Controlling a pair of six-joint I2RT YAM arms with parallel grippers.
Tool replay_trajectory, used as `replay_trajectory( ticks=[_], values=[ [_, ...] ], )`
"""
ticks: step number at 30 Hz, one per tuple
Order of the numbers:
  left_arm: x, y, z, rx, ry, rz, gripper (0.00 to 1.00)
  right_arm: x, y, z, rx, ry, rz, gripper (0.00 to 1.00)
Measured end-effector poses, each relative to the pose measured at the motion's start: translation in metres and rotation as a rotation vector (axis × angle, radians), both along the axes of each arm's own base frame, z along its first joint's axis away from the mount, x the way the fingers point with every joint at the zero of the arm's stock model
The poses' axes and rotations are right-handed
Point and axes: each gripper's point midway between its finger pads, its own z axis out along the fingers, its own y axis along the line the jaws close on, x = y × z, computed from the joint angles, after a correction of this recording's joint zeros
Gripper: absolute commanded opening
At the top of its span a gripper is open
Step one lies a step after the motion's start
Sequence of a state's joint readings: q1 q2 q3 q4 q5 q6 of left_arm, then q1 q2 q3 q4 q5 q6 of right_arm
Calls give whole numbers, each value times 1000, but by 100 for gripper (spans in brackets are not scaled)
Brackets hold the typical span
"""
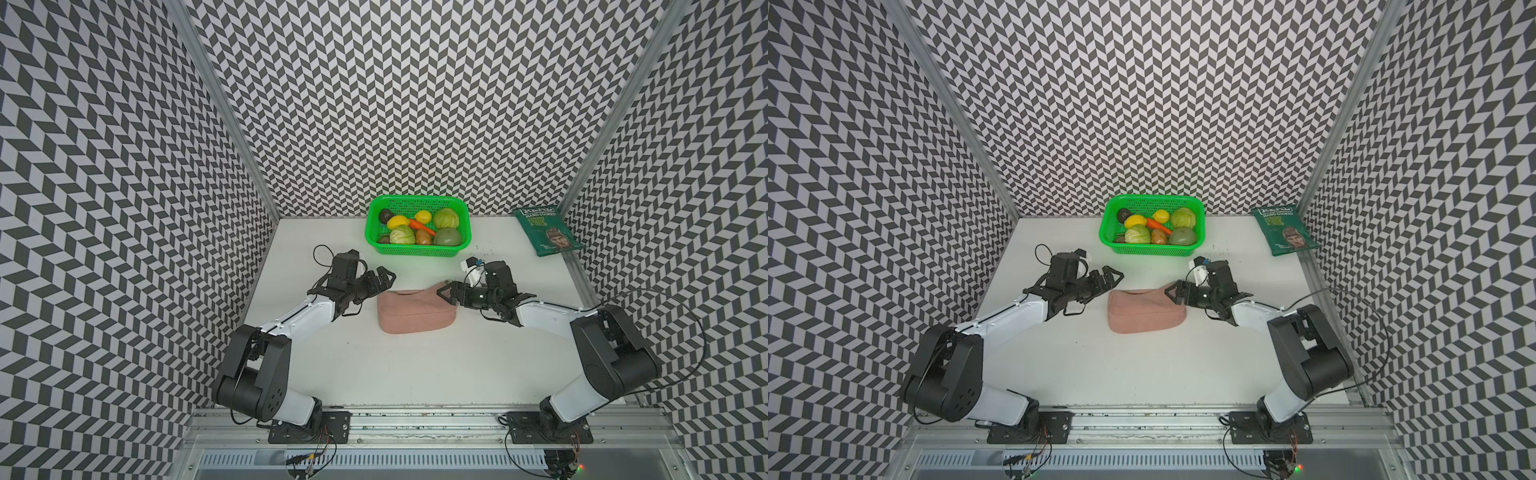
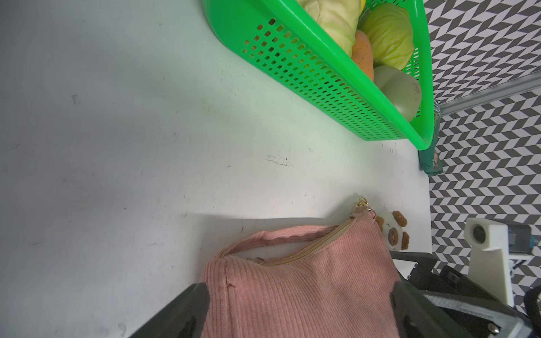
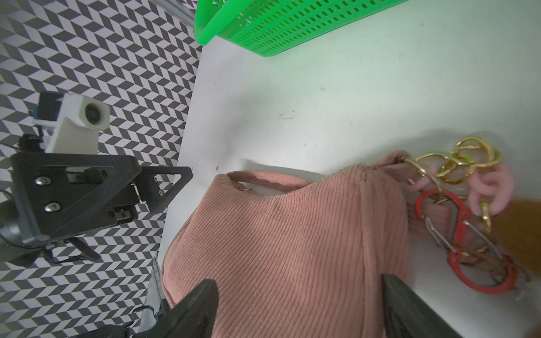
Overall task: Remove the decoration from the bag
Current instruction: Move the bag to the center of the board.
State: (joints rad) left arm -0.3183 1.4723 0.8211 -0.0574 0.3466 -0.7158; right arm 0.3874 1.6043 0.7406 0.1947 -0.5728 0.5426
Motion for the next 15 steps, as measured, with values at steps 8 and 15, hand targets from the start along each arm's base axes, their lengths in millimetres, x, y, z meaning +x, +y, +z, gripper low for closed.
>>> replay_trajectory(
  ticks=[8, 15],
  values=[
    [-14, 4, -20, 5, 50, 4, 100, -23, 33, 3, 33, 1, 74, 88],
    [-4, 4, -13, 17, 23, 9, 100, -44, 64, 8, 64, 13, 112, 88]
  ],
)
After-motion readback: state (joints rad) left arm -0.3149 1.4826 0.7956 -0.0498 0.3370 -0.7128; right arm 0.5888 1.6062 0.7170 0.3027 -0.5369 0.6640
